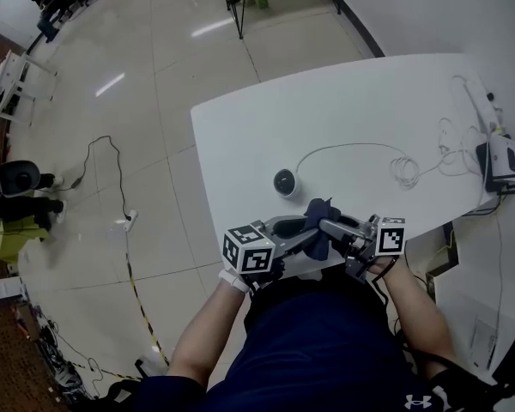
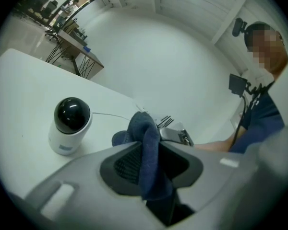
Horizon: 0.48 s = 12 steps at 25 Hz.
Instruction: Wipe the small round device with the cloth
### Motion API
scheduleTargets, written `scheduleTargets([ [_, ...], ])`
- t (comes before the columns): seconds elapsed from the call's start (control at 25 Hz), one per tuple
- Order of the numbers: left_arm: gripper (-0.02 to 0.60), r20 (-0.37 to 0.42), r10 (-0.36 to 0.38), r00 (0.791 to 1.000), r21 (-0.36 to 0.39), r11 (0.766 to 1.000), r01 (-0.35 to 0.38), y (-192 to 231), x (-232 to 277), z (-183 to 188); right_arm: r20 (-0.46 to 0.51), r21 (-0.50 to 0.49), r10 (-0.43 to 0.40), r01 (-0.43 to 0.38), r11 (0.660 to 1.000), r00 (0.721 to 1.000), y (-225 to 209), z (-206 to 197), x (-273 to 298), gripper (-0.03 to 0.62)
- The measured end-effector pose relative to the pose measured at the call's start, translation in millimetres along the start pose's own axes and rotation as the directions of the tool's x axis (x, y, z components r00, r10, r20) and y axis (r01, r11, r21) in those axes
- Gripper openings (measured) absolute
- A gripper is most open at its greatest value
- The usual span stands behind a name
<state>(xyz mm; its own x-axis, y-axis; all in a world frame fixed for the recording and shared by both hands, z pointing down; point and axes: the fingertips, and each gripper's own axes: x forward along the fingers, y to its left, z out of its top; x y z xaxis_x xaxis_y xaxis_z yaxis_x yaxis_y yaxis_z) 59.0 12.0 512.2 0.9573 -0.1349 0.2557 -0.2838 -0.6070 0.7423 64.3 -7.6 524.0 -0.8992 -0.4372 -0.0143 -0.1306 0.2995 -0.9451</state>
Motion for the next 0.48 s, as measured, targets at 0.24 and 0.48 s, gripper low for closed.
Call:
scheduleTargets([
  [0.24, 0.168, 0.036, 0.091, 0.995, 0.017, 0.996, -0.092, 13.3, 0.1, 12.5, 0.056, -0.047, -0.054, 0.057, 0.997, 0.997, -6.9, 19.0, 6.1, 0.103],
  [0.48, 0.193, 0.062, 0.247, 0.967, 0.12, 0.96, -0.253, 35.0, -12.3, 33.3, 0.149, -0.131, -0.249, 0.268, 0.954, 0.957, -41.4, 72.3, 4.3, 0.1],
])
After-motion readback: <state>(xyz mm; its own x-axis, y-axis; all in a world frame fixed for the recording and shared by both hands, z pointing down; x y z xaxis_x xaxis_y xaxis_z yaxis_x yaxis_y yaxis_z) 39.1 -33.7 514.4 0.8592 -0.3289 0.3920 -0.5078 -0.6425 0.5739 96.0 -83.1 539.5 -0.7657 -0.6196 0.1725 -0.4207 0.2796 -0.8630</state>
